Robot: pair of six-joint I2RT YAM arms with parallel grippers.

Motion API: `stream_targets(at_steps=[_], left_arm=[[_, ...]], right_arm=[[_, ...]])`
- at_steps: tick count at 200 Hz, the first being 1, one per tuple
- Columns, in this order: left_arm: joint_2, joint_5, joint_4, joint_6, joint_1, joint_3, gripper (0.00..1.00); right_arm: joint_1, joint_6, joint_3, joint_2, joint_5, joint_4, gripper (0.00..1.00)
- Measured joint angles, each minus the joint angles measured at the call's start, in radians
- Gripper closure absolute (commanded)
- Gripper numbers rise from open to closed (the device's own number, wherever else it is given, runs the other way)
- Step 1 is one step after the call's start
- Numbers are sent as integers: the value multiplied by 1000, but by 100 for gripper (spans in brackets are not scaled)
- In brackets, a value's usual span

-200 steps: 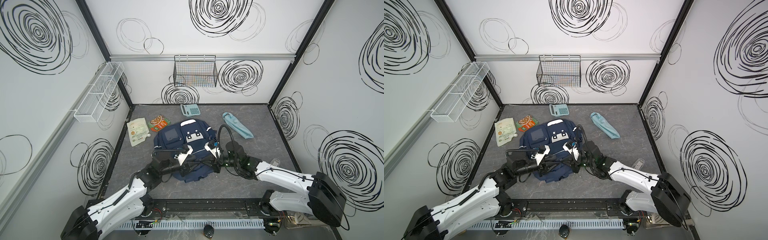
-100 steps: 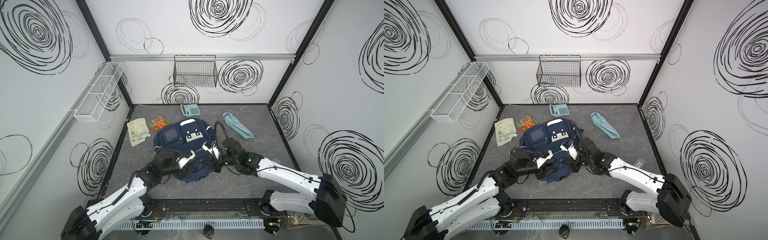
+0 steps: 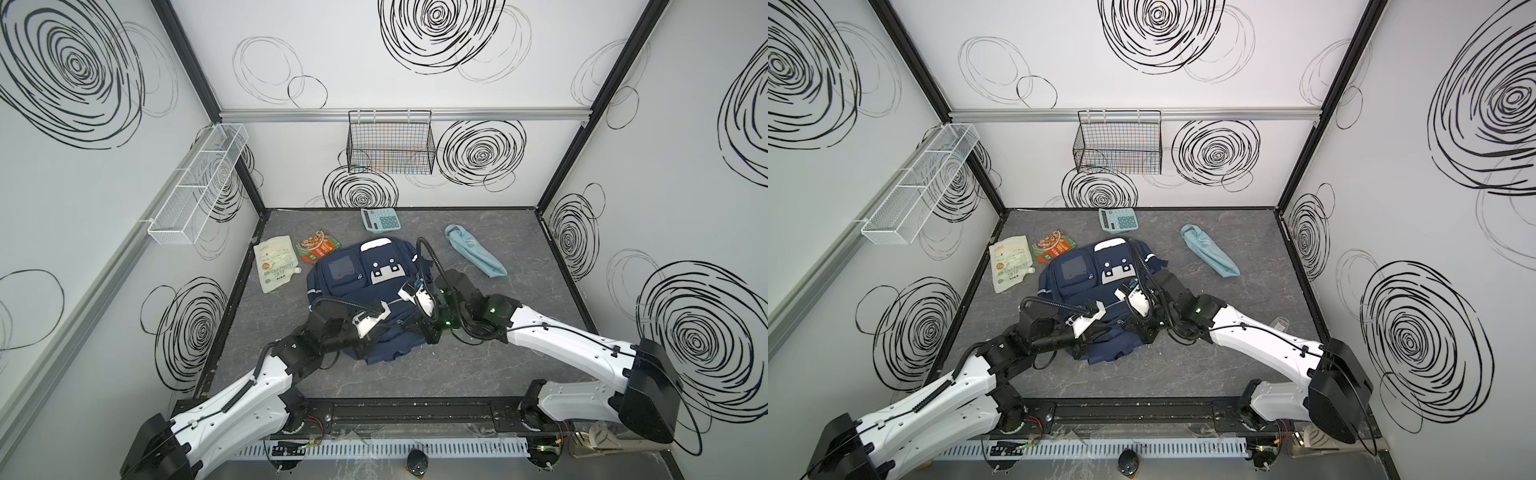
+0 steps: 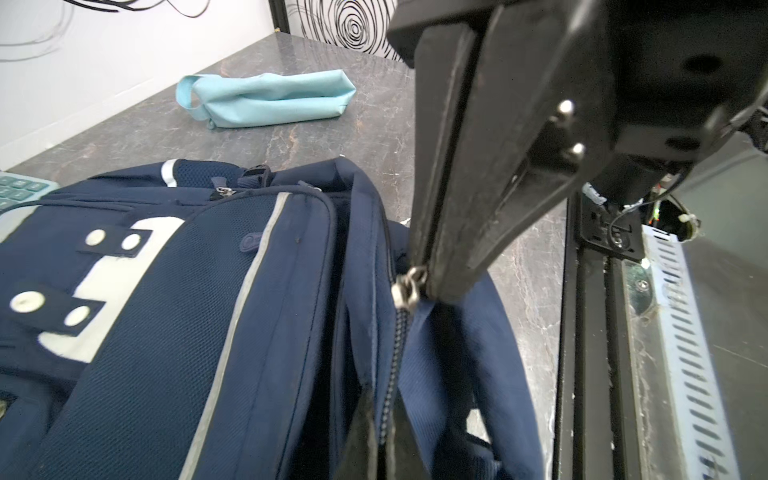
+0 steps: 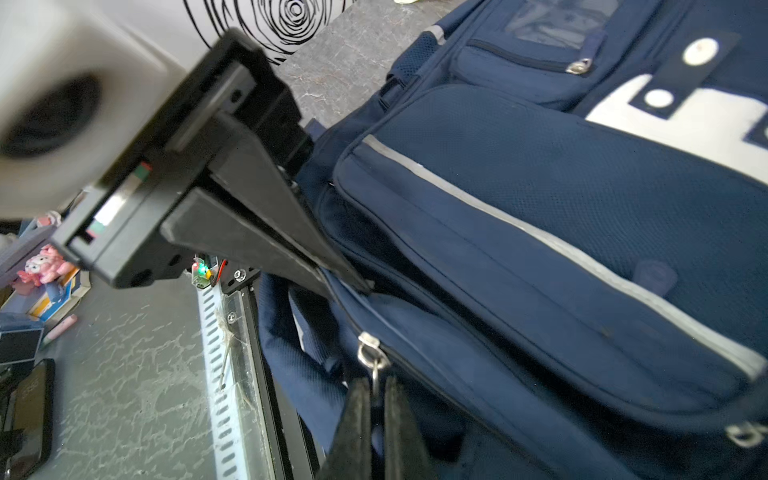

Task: Pack the student bag
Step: 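Drag the zipper pull toward the robot with the right gripper while left pinches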

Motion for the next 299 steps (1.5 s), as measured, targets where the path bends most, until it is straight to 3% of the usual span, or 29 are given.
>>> stream_targets(at_steps=[92,96,103,109,127,151,167,191,220,240,253,260,299], left_arm=[[-232,-85,-175,88,0,3,100],[-245,-87,-188,93,0,4,85],[-267,-88,-211,108,0,6,44],[-286,-91,-236,123,0,12,31],[-317,-88,-302,142,9,56,27],[-282,-71,-279,106,-21,129,24],[-211,-85,-204,67,-105,159,17],[-43,-149,-89,35,-258,177,16],[194,-220,-32,9,-328,212,27],[282,-271,-32,15,-328,218,56],[298,-280,-38,24,-328,219,88],[297,-287,-39,27,-328,219,99],[236,-305,-35,41,-332,209,100]], right_arm=[[-339,83,-115,-136,-68,-94,100],[-360,85,-124,-143,-72,-95,100],[-386,89,-138,-152,-85,-96,100],[-396,95,-149,-161,-87,-99,100],[-381,134,-177,-194,-54,-102,100],[-227,210,-185,-223,-4,-69,100],[-169,261,-197,-230,-19,-19,100],[-121,319,-212,-227,-26,34,100],[-113,353,-213,-227,-23,66,100],[-113,355,-214,-228,-16,69,100],[-119,354,-219,-231,-14,69,100],[-129,354,-224,-235,-14,70,100],[-269,338,-272,-271,-55,93,100]])
